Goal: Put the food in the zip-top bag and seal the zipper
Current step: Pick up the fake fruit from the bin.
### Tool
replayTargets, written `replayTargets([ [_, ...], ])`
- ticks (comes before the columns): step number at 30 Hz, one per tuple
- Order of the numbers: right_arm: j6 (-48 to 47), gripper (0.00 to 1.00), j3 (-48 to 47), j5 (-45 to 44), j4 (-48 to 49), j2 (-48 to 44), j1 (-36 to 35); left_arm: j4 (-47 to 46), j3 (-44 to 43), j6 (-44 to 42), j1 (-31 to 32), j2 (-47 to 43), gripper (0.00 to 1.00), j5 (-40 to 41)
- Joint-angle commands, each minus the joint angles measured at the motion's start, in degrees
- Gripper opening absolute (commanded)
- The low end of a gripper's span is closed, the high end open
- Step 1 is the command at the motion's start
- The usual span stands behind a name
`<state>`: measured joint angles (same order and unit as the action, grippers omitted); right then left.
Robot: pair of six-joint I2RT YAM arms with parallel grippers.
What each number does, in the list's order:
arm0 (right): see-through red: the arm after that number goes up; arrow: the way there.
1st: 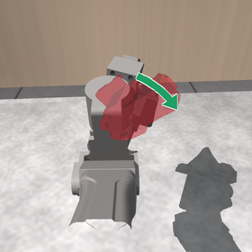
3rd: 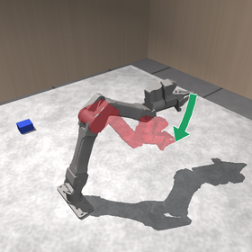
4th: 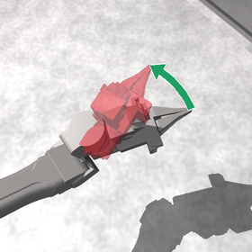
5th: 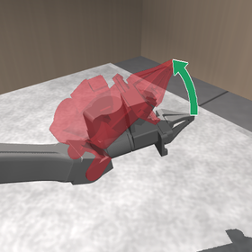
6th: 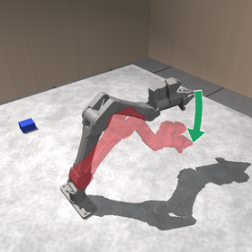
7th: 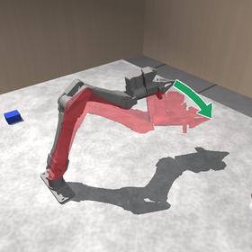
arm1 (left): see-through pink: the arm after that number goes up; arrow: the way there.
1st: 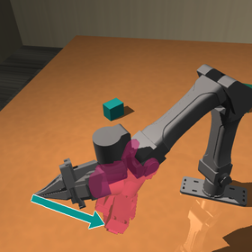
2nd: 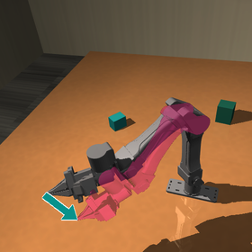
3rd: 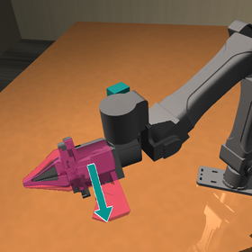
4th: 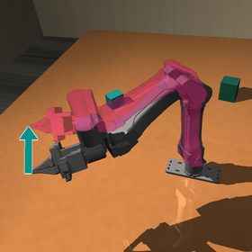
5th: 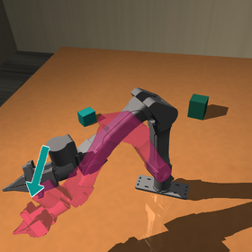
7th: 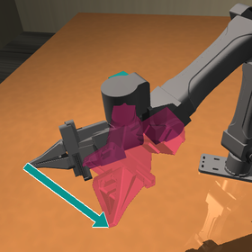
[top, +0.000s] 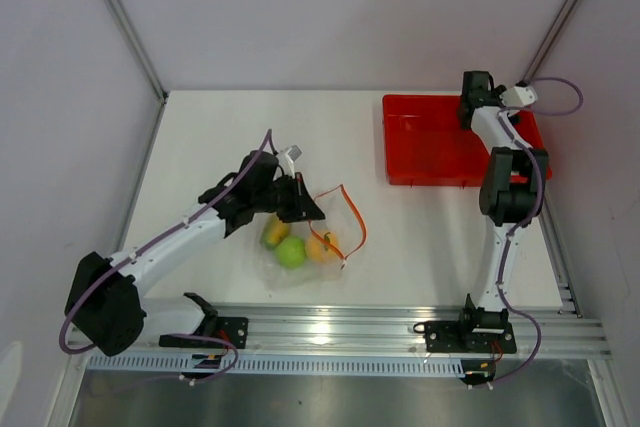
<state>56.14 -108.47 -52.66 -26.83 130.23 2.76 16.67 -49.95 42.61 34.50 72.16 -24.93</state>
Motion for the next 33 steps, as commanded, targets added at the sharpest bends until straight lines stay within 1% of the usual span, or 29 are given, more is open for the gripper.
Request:
replayTargets([
  [1,-12.8,0.0,3.9,6.0,9.2,-10.0,-1.3,0.3,0.3,0.9,0.3,-4.0,0.01,1.4],
  [2,-14.6,0.0,5.2,8.7,10.1,-13.6,-2.1,0.1,0.5,0.9,0.2,-5.1,0.01,1.6],
  [3,-17.4,0.0,8.5,9.8,11.2,-15.5,-2.6,-0.2,0.9,1.0,0.3,-5.6,0.0,1.7],
  [5,-19.0,0.0,12.3,11.3,12.5,-19.6,-2.6,-0.3,1.2,1.1,0.2,-6.6,0.01,1.8],
  [6,-20.2,0.0,14.4,14.8,13.5,-23.7,-4.3,-0.3,1.3,1.2,0.3,-7.6,0.01,1.8],
  [7,-21.1,0.0,18.4,17.7,14.4,-25.8,-4.5,-0.3,1.3,1.2,0.2,-8.2,0.01,1.9],
  [8,-21.7,0.0,20.1,20.6,15.0,-27.8,-4.6,-0.2,1.6,1.2,0.3,-8.6,0.01,1.9],
  [9,-21.8,0.0,22.8,26.9,15.0,-31.6,-5.1,-0.1,1.7,1.3,0.2,-9.7,0.01,2.1],
  [11,-22.6,0.0,25.1,34.2,15.1,-34.9,-6.0,-0.2,2.0,1.4,0.3,-10.7,0.01,2.2],
  [13,-24.0,0.0,27.4,41.7,15.2,-39.1,-8.8,-0.1,1.7,1.9,0.2,-11.7,0.01,2.2],
  [15,-28.1,0.0,27.7,47.2,14.6,-41.1,-11.5,0.3,1.5,2.2,0.2,-12.0,0.01,2.1],
  [16,-28.9,0.0,27.4,51.8,12.0,-42.7,-14.2,0.5,1.3,2.3,0.3,-12.2,0.01,2.0],
  [17,-29.5,0.0,27.5,55.0,11.2,-43.7,-15.7,0.9,1.1,2.3,0.2,-12.4,0.01,1.9],
  [18,-31.4,0.0,28.0,57.4,10.2,-44.8,-18.9,1.5,1.0,2.3,0.3,-12.5,0.01,2.0],
  [20,-33.4,0.0,29.0,60.2,9.2,-48.1,-22.7,2.0,0.6,2.3,0.2,-12.9,0.01,2.2],
  [21,-35.9,0.0,29.2,60.2,8.2,-49.2,-24.8,2.1,0.7,2.4,0.3,-13.1,0.01,2.2],
  [22,-36.8,0.0,29.4,60.1,6.5,-50.2,-28.7,2.0,1.0,2.6,0.2,-13.3,0.01,2.3],
  [25,-38.6,0.0,31.0,61.4,4.4,-53.8,-33.4,1.5,0.9,3.0,0.3,-13.6,0.01,2.5],
  [26,-39.1,0.0,31.6,62.2,3.6,-55.6,-36.7,1.4,0.8,3.1,0.3,-13.6,0.01,2.3],
  [29,-41.3,0.0,33.7,61.0,2.0,-58.2,-41.8,1.3,0.6,3.1,0.2,-13.6,0.01,2.3],
  [30,-41.5,0.0,34.1,59.4,0.8,-59.8,-44.9,1.3,0.6,3.1,0.3,-13.7,0.01,2.3],
  [33,-41.5,0.0,36.2,57.4,-0.3,-62.0,-49.7,1.4,0.6,3.1,0.2,-14.2,0.01,2.6],
])
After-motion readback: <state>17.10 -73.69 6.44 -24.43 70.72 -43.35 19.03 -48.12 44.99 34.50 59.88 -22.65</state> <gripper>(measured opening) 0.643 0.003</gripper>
